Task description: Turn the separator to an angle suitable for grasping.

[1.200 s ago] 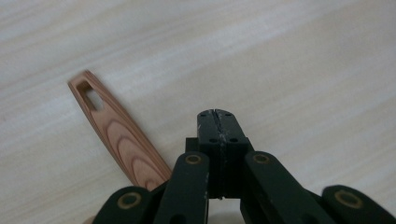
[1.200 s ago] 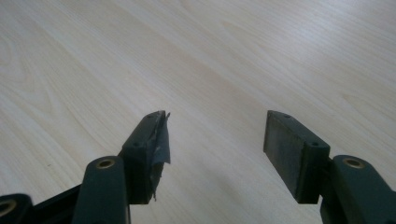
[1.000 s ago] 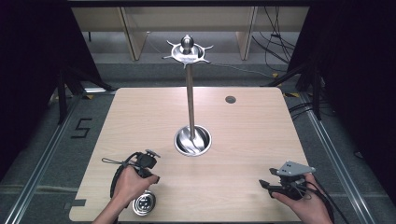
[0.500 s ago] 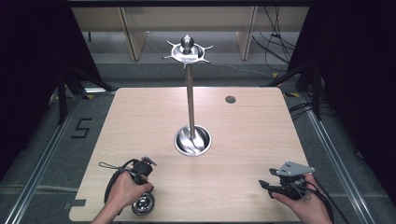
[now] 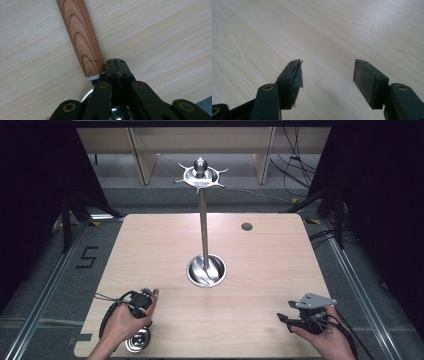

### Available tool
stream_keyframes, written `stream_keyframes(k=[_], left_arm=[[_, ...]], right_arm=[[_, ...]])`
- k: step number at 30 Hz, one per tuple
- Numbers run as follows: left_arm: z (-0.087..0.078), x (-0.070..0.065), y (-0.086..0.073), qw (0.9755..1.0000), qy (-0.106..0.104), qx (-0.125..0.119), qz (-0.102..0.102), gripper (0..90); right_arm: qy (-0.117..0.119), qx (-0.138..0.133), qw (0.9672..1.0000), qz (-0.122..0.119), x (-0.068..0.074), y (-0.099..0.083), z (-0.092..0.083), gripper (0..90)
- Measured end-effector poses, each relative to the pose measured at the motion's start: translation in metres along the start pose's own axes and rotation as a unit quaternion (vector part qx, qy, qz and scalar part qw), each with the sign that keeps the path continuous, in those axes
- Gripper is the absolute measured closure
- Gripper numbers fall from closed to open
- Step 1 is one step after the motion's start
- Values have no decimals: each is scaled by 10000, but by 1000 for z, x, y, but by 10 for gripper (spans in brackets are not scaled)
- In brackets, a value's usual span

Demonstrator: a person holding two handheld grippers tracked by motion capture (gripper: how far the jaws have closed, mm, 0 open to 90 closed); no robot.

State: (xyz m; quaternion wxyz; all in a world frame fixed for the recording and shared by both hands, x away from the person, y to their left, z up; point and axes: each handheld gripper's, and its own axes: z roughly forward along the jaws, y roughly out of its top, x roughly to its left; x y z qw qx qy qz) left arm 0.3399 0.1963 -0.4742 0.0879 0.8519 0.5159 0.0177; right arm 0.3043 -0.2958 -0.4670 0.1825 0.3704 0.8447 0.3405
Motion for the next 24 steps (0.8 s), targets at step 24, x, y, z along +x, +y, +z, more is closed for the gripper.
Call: stream_keyframes(k=[24], left_arm=[[-38,26,-17,9901,18,-1150,-800,583]], right_arm=[[-50,-71,9999,83,-1,-1,-4,400]])
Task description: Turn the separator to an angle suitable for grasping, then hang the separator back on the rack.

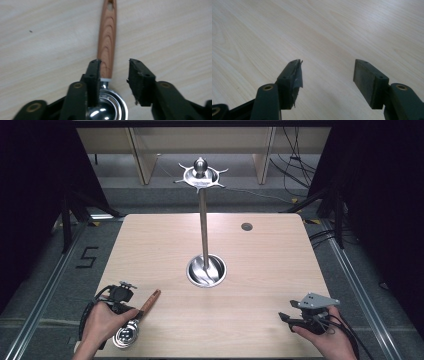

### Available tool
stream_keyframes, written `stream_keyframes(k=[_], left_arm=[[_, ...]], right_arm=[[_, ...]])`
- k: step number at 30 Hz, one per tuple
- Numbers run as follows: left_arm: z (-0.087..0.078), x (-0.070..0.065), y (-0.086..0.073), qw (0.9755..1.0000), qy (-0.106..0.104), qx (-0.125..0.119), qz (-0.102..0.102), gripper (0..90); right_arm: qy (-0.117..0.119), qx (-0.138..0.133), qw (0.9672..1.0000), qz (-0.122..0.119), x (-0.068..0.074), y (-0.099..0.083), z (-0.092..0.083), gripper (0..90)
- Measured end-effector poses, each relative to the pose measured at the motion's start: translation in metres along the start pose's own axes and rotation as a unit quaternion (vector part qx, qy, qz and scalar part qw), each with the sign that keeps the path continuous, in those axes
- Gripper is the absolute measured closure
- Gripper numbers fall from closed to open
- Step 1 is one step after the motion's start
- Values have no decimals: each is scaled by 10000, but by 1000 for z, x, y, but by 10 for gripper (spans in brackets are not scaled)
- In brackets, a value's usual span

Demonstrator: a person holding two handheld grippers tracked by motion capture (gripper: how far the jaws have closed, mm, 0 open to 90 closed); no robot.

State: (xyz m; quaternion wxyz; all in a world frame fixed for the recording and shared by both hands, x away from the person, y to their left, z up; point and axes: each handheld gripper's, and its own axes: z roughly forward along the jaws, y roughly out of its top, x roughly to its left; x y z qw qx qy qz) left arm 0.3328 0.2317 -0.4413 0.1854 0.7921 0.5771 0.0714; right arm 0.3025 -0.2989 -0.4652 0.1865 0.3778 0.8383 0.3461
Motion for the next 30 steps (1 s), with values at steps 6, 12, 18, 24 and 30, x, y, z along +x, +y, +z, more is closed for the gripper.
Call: stream_keyframes(k=[6,12,18,24,30], left_arm=[[3,8,3,9997,181,-36,140,485],[8,8,10,9994,189,268,122,459],[18,3,30,9982,196,497,254,459],[28,-1,42,9956,406,842,67,492],[35,-3,45,9937,314,1067,134,515]], right_arm=[[-12,10,10000,92,2,1,0,400],[9,26,10000,33,0,2,1,400],[-6,-11,10000,-54,-2,1,0,400],[-5,-41,10000,-12,-1,2,-2,399],[32,70,9999,136,1,2,-1,399]])
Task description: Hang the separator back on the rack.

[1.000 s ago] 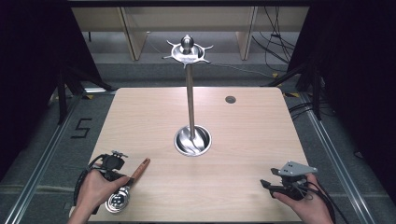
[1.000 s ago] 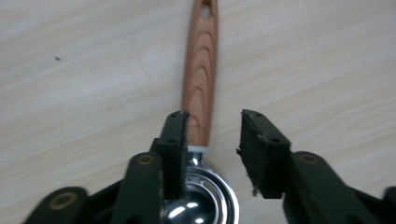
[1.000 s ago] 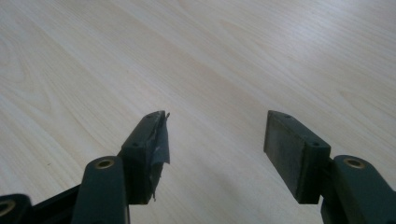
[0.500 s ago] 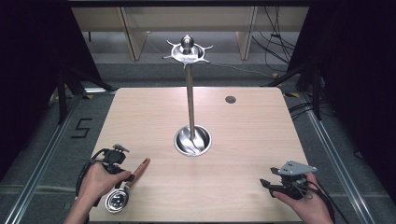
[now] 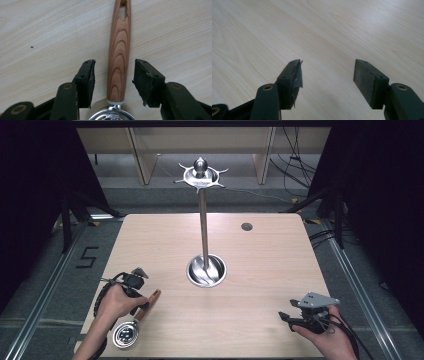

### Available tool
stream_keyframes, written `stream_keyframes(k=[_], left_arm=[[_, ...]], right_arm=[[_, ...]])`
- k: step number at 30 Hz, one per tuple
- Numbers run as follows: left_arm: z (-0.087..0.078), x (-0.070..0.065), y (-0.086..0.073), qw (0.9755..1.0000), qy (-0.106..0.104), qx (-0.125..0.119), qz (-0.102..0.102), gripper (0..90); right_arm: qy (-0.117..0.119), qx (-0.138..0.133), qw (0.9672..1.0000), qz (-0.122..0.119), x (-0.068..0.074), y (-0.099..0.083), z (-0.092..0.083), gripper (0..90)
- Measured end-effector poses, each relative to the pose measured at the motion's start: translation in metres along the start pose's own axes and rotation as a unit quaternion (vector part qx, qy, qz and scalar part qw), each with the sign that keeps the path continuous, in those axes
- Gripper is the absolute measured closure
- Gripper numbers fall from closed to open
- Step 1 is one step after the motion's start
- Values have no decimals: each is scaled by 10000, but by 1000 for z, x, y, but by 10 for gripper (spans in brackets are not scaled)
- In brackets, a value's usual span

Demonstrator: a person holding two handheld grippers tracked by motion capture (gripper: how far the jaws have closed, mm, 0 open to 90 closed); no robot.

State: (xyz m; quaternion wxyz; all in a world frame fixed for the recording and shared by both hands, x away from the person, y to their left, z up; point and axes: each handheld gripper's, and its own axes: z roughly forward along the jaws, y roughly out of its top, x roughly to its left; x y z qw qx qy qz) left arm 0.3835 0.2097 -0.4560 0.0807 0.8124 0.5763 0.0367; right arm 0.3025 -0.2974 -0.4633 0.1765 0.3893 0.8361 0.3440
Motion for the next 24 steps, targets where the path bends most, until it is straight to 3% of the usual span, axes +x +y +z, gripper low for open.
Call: stream_keyframes(k=[1,6,8,10,24], left_arm=[[-1,1,2,9998,2,113,154,523],[4,-2,8,9993,-44,263,248,553],[7,-3,10,9990,-59,354,261,563],[10,-1,15,9972,-67,626,413,570],[22,-1,20,9959,-41,778,454,618]], right_arm=[[5,15,10000,-2,0,0,0,399],[7,-9,10000,-35,0,0,0,398],[-30,-37,9999,-149,-1,-1,1,398],[-37,-50,9999,-158,-2,-1,1,395],[-24,-44,9999,-146,-2,-1,1,394]])
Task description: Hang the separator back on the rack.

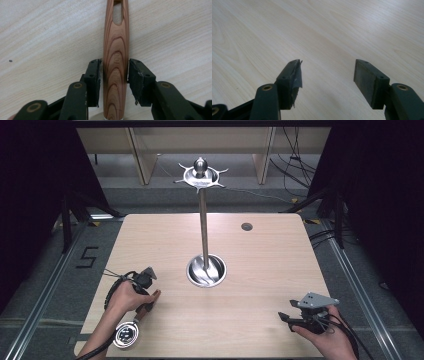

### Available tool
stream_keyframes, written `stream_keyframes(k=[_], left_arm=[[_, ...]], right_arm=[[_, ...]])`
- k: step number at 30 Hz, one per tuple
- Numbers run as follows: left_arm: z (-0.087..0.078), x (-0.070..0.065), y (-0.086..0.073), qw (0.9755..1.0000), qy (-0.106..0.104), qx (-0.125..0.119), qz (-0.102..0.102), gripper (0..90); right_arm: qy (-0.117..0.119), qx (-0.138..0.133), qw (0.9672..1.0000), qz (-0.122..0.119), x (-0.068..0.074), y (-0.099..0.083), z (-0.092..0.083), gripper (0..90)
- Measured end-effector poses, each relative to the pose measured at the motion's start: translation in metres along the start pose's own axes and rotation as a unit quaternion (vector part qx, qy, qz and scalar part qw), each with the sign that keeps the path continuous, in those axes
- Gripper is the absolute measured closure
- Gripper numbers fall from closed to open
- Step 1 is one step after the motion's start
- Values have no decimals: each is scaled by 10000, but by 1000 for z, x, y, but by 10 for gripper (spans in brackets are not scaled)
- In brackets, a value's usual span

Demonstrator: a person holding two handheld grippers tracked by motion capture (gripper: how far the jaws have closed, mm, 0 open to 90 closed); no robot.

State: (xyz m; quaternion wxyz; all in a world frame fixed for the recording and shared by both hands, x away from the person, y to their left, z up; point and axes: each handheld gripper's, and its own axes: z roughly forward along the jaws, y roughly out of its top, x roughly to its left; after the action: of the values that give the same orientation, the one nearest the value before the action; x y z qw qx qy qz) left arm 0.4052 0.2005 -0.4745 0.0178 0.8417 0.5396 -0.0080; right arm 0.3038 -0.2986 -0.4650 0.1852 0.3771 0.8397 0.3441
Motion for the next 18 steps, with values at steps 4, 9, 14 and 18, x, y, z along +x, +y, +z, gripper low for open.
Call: stream_keyframes(k=[4,9,14,18], left_arm=[[3,-2,0,10000,-7,39,67,638],[4,-3,0,9999,69,60,145,655],[4,-5,-1,9999,89,42,91,665],[4,-4,-4,9999,52,-69,78,669]], right_arm=[[7,11,10000,11,0,0,0,393],[7,1,10000,15,0,0,0,394],[-14,2,10000,-23,0,0,0,393],[-7,7,10000,-31,-1,0,-1,393]])
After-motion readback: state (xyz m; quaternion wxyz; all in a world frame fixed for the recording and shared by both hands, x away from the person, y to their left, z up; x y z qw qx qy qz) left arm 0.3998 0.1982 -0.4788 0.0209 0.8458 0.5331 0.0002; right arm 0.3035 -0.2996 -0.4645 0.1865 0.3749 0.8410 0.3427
